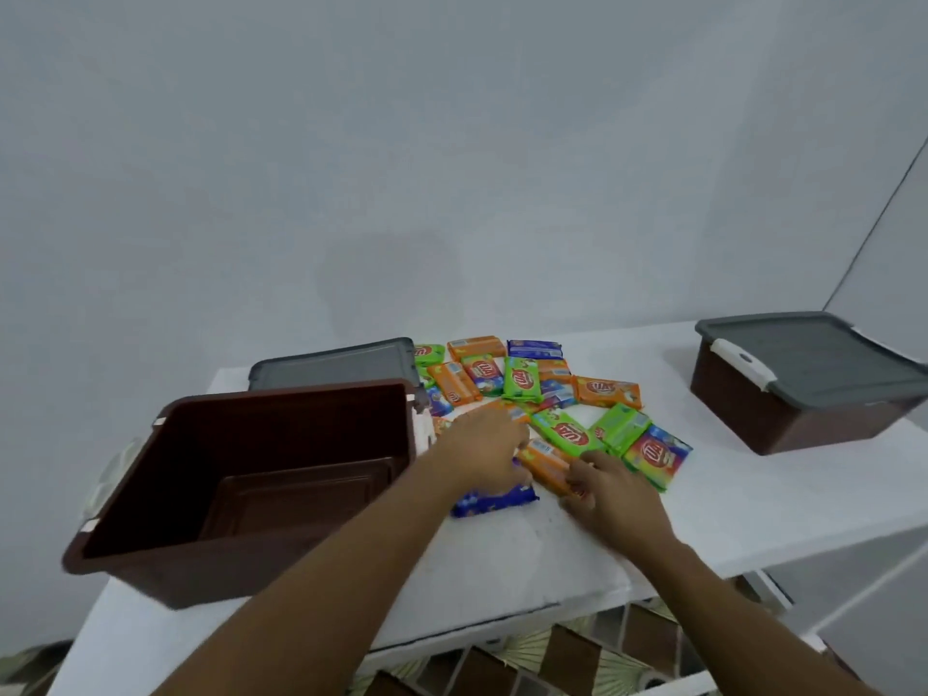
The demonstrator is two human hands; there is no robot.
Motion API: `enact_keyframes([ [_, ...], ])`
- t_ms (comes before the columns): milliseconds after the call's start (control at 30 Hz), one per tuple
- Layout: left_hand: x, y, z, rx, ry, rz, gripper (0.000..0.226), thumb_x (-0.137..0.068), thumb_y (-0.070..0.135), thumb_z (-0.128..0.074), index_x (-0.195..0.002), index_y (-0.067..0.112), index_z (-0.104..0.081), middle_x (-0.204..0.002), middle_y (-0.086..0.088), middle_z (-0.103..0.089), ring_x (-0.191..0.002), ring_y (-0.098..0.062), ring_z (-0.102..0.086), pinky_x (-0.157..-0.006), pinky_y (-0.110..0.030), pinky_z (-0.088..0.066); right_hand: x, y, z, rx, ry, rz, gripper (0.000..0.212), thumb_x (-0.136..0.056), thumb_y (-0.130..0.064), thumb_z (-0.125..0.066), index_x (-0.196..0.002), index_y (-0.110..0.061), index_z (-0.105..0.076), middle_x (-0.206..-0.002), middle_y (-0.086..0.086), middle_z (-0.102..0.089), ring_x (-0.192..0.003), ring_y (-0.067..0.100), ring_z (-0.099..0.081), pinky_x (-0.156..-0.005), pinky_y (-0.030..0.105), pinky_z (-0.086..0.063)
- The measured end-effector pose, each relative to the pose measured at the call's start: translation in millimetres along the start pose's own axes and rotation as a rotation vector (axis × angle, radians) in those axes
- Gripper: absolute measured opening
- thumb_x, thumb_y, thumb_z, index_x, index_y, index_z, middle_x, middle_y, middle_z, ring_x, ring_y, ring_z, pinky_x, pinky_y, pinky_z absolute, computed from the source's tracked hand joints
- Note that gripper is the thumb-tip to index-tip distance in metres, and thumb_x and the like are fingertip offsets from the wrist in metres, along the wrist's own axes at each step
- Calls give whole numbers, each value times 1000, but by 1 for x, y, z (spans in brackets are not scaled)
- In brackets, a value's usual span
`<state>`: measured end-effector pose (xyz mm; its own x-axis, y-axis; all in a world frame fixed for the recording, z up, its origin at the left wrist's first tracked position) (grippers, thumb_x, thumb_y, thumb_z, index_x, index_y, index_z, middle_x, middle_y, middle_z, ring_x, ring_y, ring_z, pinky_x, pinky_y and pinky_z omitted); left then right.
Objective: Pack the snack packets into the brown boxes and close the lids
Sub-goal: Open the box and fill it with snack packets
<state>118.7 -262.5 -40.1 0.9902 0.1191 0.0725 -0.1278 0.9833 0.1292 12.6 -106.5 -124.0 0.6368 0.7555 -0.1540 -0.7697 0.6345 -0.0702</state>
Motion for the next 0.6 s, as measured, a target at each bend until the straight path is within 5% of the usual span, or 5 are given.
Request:
enact_keyframes([
  [200, -12, 8, -79, 65, 15, 367, 55, -96, 48, -42, -143, 21, -32, -150, -6, -31, -135, -30, -29, -107, -52, -24, 4, 35, -15, -187, 162, 70, 34, -92, -48, -50, -116, -24, -56, -116, -1, -60, -98, 15, -57, -81, 29, -48],
  [333, -5, 5, -96, 103, 216, 410, 53, -95, 57, -39, -137, 24, -43, -139, 5, -45, -125, -20, -39, -101, -39, -27, 0, 62, -14, -659, 210, -194, 26, -100, -35, -40, -119, -19, -50, -116, 9, -63, -91, 15, -59, -72, 23, -47],
  [433, -9, 3, -94, 211, 308, 450, 59, -91, 60, -47, -137, 23, -45, -136, 5, -49, -125, -19, -41, -102, -35, -34, -3, 66, -15, -708, 218, -229, 26, -99, -35, -45, -118, -18, -50, -111, 7, -65, -82, 9, -57, -63, 17, -43],
  [600, -39, -5, -74, 143, 418, 439, 55, -91, 49, -54, -137, 21, -41, -140, -1, -42, -130, -23, -37, -104, -40, -37, -3, 66, -17, -695, 186, -199, 48, -86, -37, -69, -126, -20, -49, -117, -1, -61, -92, 7, -52, -77, 26, -45],
])
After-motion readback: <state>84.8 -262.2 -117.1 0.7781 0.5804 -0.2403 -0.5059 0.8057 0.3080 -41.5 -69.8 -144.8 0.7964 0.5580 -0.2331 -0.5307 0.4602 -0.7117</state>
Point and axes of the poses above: each hand's wrist, its own x-axis away from the middle knuckle, its own z-axis out of the back of the hand, y = z × x, the point moved 4 cm from there along -x, towards the middle knuckle
